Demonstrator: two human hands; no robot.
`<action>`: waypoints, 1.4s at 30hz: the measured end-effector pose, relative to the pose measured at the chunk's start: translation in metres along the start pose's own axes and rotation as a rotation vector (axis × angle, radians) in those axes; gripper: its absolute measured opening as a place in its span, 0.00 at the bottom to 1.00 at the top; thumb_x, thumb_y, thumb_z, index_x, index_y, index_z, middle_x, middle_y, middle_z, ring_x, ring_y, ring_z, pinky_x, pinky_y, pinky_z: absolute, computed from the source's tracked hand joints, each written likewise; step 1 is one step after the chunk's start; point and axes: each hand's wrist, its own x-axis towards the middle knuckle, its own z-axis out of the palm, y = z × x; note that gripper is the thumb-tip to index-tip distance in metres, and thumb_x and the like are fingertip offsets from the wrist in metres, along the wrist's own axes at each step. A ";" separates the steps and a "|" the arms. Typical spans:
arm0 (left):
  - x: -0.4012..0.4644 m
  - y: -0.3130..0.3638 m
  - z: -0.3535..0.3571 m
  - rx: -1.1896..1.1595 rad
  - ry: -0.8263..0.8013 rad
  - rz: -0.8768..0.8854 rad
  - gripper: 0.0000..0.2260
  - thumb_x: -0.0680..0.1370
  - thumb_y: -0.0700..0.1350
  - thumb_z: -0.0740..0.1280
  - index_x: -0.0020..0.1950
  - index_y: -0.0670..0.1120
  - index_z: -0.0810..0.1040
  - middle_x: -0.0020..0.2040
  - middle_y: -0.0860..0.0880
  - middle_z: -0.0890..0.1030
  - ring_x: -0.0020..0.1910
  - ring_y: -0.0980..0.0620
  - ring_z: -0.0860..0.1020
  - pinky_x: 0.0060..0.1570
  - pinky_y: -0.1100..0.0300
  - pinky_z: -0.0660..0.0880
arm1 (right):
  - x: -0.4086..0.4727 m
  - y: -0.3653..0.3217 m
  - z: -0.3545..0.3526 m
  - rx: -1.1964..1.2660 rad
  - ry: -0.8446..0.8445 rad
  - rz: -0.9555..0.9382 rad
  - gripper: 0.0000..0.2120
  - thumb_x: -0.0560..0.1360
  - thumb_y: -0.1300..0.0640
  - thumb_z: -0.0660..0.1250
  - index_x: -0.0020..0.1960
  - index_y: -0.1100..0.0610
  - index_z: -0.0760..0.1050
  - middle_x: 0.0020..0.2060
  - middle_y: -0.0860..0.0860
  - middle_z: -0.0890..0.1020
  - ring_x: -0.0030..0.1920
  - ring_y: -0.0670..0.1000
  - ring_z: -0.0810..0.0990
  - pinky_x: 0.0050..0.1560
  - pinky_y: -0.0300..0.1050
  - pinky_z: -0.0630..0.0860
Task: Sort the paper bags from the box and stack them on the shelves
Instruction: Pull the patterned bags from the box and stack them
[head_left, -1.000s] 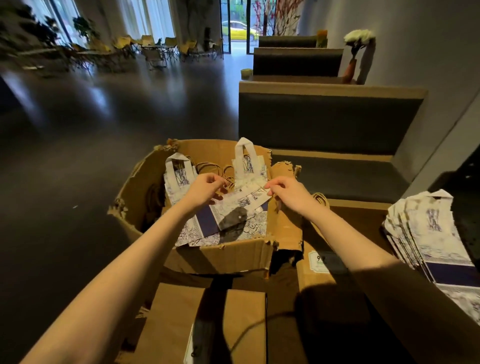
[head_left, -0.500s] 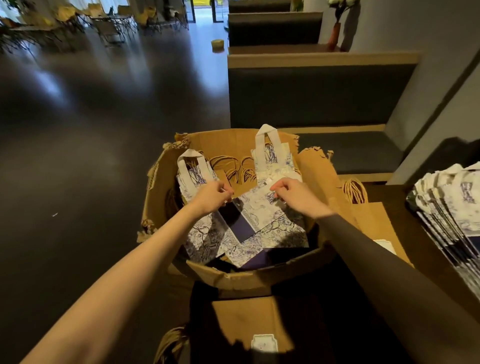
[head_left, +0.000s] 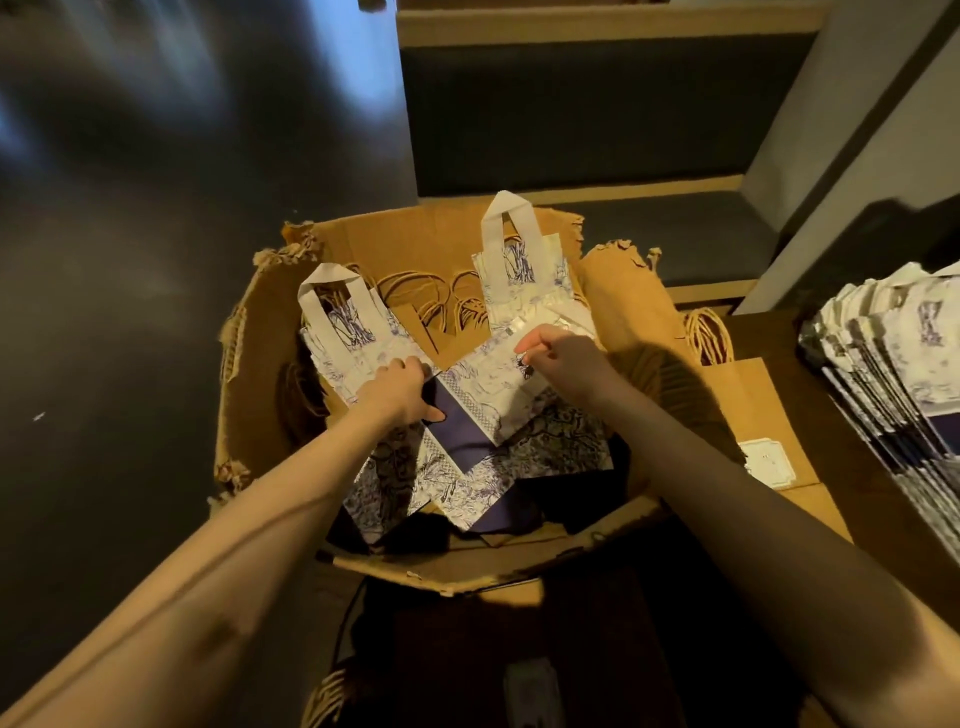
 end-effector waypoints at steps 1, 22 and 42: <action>0.000 0.002 0.001 0.016 0.001 -0.010 0.35 0.71 0.57 0.71 0.69 0.40 0.61 0.67 0.39 0.67 0.66 0.38 0.66 0.63 0.43 0.67 | 0.000 0.000 0.000 0.002 0.008 -0.009 0.09 0.78 0.61 0.58 0.50 0.51 0.75 0.48 0.57 0.82 0.48 0.59 0.79 0.47 0.48 0.75; -0.047 0.003 -0.052 -1.194 0.314 -0.119 0.09 0.76 0.35 0.66 0.56 0.37 0.76 0.53 0.41 0.79 0.53 0.45 0.76 0.45 0.57 0.73 | -0.009 -0.015 -0.015 -0.018 0.204 -0.070 0.12 0.79 0.61 0.55 0.57 0.55 0.75 0.48 0.48 0.75 0.45 0.48 0.73 0.39 0.42 0.64; -0.016 -0.027 -0.011 -1.278 0.313 -0.617 0.18 0.73 0.36 0.72 0.62 0.37 0.75 0.62 0.42 0.77 0.61 0.42 0.75 0.56 0.56 0.72 | 0.055 0.024 -0.001 -0.362 0.084 0.283 0.41 0.71 0.50 0.73 0.73 0.61 0.53 0.72 0.60 0.60 0.70 0.62 0.61 0.67 0.53 0.63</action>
